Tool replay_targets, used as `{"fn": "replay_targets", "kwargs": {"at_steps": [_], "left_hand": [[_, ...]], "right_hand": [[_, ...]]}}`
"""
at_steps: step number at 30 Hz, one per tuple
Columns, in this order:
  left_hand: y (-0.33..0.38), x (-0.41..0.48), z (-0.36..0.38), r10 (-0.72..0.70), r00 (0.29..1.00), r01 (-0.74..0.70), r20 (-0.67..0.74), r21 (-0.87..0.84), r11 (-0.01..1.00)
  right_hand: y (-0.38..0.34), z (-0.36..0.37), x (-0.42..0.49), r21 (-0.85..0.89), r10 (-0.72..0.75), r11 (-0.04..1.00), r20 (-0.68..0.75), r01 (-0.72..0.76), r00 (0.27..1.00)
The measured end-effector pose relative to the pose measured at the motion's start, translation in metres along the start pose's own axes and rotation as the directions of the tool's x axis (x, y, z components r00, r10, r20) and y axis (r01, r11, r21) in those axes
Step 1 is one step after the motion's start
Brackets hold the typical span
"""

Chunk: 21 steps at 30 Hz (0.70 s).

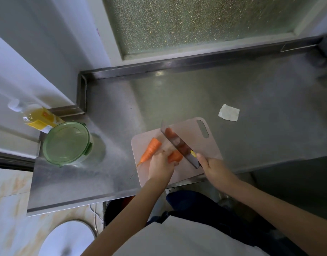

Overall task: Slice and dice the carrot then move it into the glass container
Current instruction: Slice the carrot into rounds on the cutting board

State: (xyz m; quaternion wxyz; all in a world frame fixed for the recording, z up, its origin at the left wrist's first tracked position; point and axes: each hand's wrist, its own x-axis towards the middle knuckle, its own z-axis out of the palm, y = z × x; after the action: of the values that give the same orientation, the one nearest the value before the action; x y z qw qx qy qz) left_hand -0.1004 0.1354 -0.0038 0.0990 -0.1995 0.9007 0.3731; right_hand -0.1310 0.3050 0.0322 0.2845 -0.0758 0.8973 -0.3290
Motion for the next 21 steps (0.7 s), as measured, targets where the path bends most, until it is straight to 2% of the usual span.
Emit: {"fn": "replay_targets", "kwargs": {"at_steps": [9, 15, 21], "left_hand": [[0.003, 0.0, 0.0, -0.018, 1.0, 0.018, 0.024, -0.01, 1.0], [0.007, 0.001, -0.002, -0.03, 0.999, 0.029, 0.024, 0.022, 0.999], [0.006, 0.002, -0.006, -0.011, 0.999, 0.012, 0.053, -0.021, 1.0]], "right_hand": [[-0.01, 0.002, 0.011, -0.114, 0.066, 0.992, 0.061, -0.059, 0.996], [-0.022, 0.013, 0.029, -0.082, 0.062, 0.995, 0.067, -0.057, 0.996], [-0.019, 0.018, 0.029, -0.053, 0.078, 0.996, 0.059, -0.074, 0.995]]}}
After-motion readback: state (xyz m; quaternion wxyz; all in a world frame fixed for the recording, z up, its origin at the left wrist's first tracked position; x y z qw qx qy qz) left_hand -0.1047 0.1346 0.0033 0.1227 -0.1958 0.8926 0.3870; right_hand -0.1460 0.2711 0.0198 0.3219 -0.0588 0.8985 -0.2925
